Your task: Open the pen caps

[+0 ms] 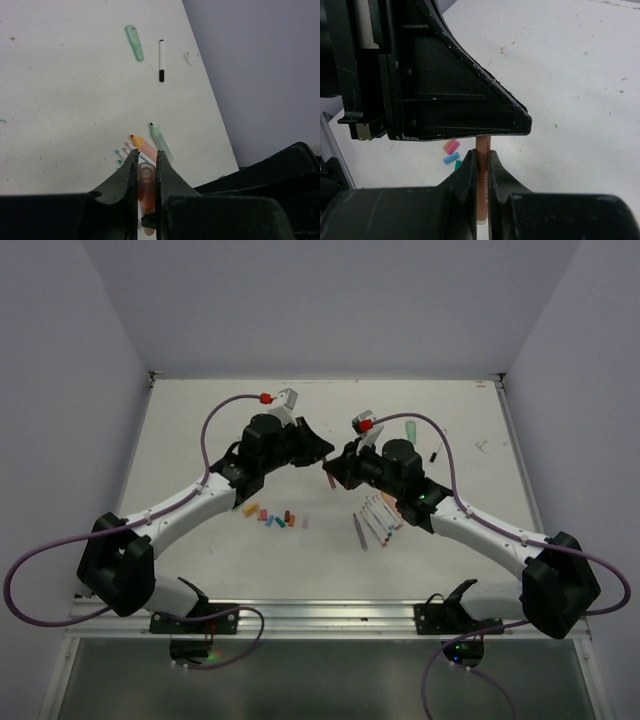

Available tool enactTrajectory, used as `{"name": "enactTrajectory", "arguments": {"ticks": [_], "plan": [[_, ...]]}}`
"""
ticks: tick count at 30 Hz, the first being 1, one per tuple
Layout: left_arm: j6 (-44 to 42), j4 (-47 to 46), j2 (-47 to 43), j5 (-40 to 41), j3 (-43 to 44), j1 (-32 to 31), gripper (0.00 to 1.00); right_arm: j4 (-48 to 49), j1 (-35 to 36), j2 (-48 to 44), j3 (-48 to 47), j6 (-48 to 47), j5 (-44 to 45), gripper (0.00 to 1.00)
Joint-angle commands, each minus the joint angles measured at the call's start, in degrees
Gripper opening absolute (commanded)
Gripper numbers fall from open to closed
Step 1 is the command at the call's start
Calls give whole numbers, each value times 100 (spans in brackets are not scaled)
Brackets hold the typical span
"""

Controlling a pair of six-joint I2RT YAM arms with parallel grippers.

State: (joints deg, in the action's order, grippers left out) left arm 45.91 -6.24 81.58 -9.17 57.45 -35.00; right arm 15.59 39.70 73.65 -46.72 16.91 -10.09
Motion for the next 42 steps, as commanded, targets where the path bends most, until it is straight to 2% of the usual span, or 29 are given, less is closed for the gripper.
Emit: {"name": "enactTrajectory", "arguments": {"ticks": [1, 2, 7, 10, 12, 13, 16, 17, 18, 22, 26, 32, 39, 42], "plan": [[-65, -228, -221, 214, 82, -15, 4, 348, 38, 9, 14, 14, -142, 2], [-82, -229, -239, 222, 73, -7, 0, 348, 38, 18, 14, 32, -169, 5], [-240, -264, -370, 126, -14, -24, 0, 348, 46, 132, -13, 137, -423, 31], [-258, -386, -467, -40, -164, -15, 0, 409, 55, 246, -57, 190, -511, 37], [-249, -474, -511, -155, -251, -33, 0, 444, 55, 343, -118, 190, -547, 38], [-241, -501, -555, -181, -287, -33, 0, 453, 55, 361, -144, 190, -582, 36], [-267, -510, -634, -147, -357, -33, 0, 506, 46, 431, -223, 190, -635, 20], [-284, -466, -652, -103, -392, -33, 0, 497, 46, 431, -224, 173, -670, 4], [-302, -440, -713, 71, -393, -33, 0, 480, 46, 431, -215, 147, -687, 0], [-258, -360, -880, 775, -419, 46, 0, 234, 46, 352, -48, -20, -828, 0], [110, -807, -1153, 1748, -603, 344, 0, -274, 46, 98, 391, -336, -916, 0], [444, -1413, -1478, 3137, -630, 459, 0, -908, 55, -157, 927, -864, -1057, 0], [594, -2135, -1689, 4071, -691, 512, 0, -1155, 134, -123, 1182, -1093, -1197, 0], [586, -2058, -1602, 3897, -525, 591, 0, -1225, 152, -87, 1157, -1006, -1189, 0]]}}
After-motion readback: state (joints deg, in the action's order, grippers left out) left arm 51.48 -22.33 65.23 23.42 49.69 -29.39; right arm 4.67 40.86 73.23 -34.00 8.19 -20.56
